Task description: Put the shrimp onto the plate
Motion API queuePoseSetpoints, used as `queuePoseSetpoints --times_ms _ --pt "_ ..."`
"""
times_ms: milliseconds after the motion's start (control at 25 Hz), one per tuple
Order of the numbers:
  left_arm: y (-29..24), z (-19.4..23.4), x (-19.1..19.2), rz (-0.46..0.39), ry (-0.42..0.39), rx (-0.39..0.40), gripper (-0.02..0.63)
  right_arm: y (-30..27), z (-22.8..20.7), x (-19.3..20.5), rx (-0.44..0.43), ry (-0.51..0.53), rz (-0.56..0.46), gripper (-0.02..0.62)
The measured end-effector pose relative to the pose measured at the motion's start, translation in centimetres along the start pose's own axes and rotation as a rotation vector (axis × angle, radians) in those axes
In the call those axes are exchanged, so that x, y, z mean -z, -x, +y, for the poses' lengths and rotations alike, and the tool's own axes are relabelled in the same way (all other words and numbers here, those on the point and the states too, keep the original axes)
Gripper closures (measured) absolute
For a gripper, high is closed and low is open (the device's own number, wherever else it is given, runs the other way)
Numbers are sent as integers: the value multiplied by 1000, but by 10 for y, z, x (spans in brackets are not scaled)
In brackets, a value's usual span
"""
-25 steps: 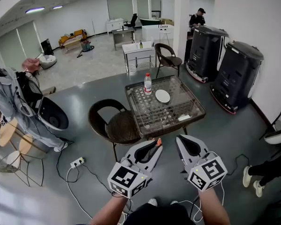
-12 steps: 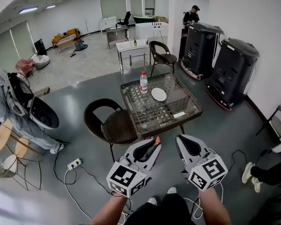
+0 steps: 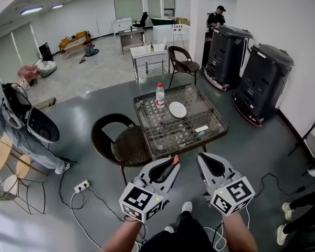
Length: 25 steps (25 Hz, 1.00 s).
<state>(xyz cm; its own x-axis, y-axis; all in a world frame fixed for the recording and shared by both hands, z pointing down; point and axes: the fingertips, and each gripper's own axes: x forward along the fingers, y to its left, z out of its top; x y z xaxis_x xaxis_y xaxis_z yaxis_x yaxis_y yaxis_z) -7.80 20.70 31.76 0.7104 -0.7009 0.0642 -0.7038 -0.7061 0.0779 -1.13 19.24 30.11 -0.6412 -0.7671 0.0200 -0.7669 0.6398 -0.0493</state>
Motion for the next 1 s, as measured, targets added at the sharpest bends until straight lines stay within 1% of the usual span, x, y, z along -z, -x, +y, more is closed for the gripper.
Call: queuePoseSetpoints --times_ms 200,440,680,1000 --pt "-31 22 5 20 -3 -19 537 -25 -31 9 -14 -26 -1 591" --pt "-89 50 6 59 -13 -53 537 -62 -92 9 -45 -73 -18 591" --pt "-134 73 1 86 -21 -111 537 -92 -145 3 -88 -105 -40 591" --pt "-178 94 -10 100 -50 -162 537 -125 -194 -16 -150 -114 -98 591"
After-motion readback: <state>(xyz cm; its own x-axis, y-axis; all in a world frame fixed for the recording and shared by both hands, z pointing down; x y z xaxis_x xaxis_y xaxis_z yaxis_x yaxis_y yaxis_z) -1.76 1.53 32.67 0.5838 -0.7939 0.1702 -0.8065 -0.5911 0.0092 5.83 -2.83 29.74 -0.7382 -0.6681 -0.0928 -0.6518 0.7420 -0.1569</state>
